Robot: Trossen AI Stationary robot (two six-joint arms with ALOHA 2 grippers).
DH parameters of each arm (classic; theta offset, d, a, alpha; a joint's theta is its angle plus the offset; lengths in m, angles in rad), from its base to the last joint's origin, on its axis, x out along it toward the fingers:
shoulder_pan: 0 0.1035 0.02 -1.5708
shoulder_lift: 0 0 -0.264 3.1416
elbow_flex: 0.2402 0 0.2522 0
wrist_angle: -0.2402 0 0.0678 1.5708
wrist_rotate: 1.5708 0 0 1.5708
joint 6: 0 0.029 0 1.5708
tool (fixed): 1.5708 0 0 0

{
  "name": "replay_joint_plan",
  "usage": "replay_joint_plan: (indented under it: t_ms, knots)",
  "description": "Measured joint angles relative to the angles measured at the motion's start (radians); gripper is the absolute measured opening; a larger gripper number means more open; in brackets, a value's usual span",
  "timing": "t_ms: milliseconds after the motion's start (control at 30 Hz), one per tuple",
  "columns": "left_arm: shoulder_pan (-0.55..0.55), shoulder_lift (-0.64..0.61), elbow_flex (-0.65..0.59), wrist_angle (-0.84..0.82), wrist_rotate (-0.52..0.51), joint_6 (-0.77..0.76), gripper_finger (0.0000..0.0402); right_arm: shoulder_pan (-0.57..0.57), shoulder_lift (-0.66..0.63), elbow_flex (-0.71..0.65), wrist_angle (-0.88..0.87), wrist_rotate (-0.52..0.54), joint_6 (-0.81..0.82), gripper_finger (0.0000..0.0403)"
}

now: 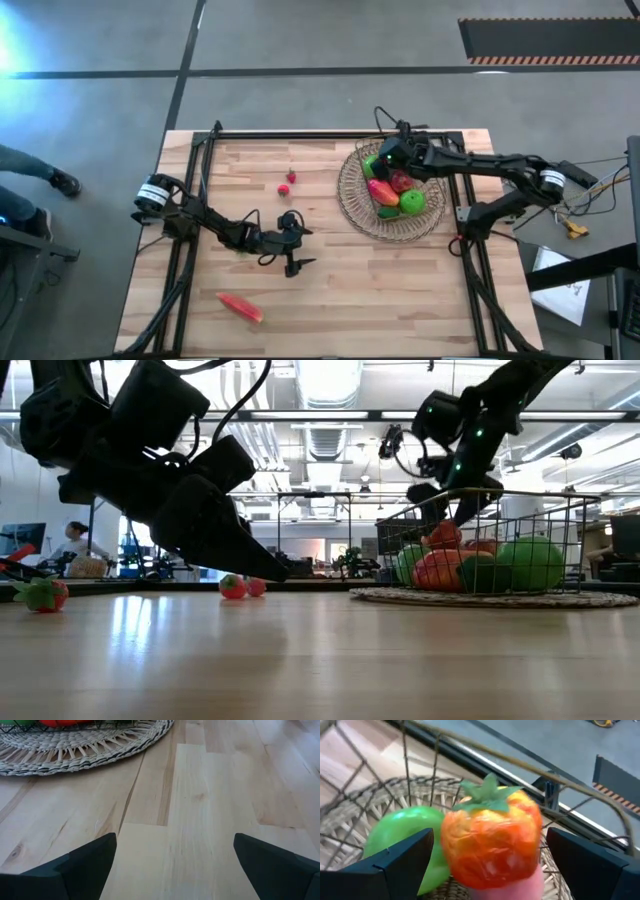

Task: Build produce basket
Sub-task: Put the persimmon into the gold wire basket

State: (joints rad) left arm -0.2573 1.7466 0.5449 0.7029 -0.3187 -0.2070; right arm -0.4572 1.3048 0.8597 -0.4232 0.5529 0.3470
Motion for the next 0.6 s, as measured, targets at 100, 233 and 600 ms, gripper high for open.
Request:
replay_joint_plan:
  t_ms: [100,233,600]
  knots:
    - [0.0,0.0,0.0,0.0,0.0,0.0,0.0386,0.001,0.026,0.002,0.002,0.0,-0.007,0.0379]
    - [0.0,0.0,0.0,-0.003,0.0,0.0,0.0386,0.0,0.039,0.002,0.013,0.0,-0.01,0.0372]
    - [0.0,0.0,0.0,-0.002,0.0,-0.023,0.0386,0.001,0.019,0.002,0.017,-0.004,-0.01,0.0282]
